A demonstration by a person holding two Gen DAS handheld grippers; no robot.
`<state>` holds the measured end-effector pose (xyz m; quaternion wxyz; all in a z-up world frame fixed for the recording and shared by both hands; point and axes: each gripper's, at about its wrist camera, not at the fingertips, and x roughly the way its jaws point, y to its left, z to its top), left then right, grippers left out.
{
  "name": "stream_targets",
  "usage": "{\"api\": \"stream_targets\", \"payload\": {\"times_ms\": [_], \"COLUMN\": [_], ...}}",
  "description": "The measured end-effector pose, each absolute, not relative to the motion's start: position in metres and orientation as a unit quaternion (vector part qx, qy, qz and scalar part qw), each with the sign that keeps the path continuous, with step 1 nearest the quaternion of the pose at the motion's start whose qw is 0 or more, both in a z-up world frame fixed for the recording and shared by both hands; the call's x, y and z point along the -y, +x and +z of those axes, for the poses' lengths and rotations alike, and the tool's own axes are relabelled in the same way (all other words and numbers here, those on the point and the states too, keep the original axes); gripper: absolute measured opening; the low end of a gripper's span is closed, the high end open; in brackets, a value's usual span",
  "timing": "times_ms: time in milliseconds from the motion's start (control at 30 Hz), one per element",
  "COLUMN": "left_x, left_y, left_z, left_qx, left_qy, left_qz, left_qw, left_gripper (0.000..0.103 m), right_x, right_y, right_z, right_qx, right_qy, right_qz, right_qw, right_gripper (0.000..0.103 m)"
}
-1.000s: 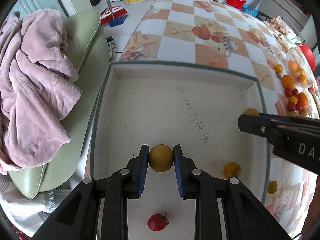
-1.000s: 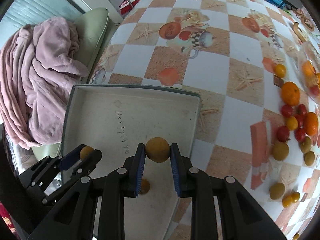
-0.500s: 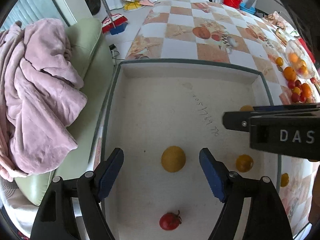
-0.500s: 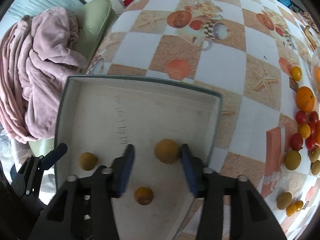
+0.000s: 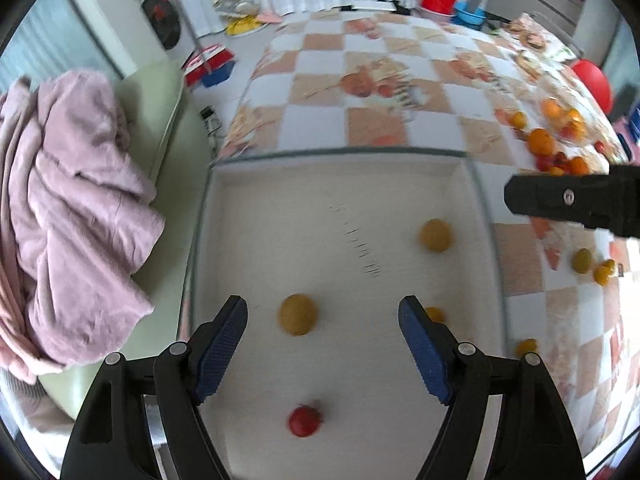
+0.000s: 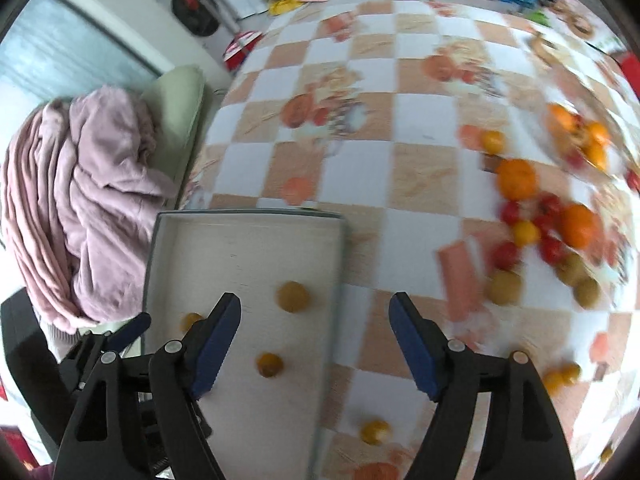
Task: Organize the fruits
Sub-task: 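Move both open grippers back over the fruit pile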
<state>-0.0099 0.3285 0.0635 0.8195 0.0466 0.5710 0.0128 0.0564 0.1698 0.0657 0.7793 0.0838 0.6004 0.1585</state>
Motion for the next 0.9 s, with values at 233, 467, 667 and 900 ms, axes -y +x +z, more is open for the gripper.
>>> {"api": "stream_targets", "payload": {"times_ms": [233,467,667,900], "left_x": [-0.264,-0.2,-0.156,-0.127], "left_y": [-0.006,-0.002,-0.001,0.005], "left_z": [0.079,0.076,0.065,0.046], "left_qx": [-0.56,-0.561,-0.566,-0.575], "left_qy": [0.078,0.103,0.119,0.121], "left_qz": [-0.048,-0.103,-0.131,-0.139], "left_qw": [0.823,0.815,0.805,0.797], "left_gripper": [0.079,0.079,0.079,0.079], "right_x": [-0.087,-0.01,0.03,0.037], "right_y": [0.031,0.003,0.007,0.035], "right_z": [0.066,0.051,0.04,0.031], "right_qx": [-0.604,-0.614,-0.619,-0.624], "right_qy": [0.122,0.154,0.158,0.136], "right_qz": [0.091,0.021,-0.004,0.022], "right_qw": [0.782,0.774,0.769,0.769], "right_gripper": [0.08,0.08,0.08,0.08]}}
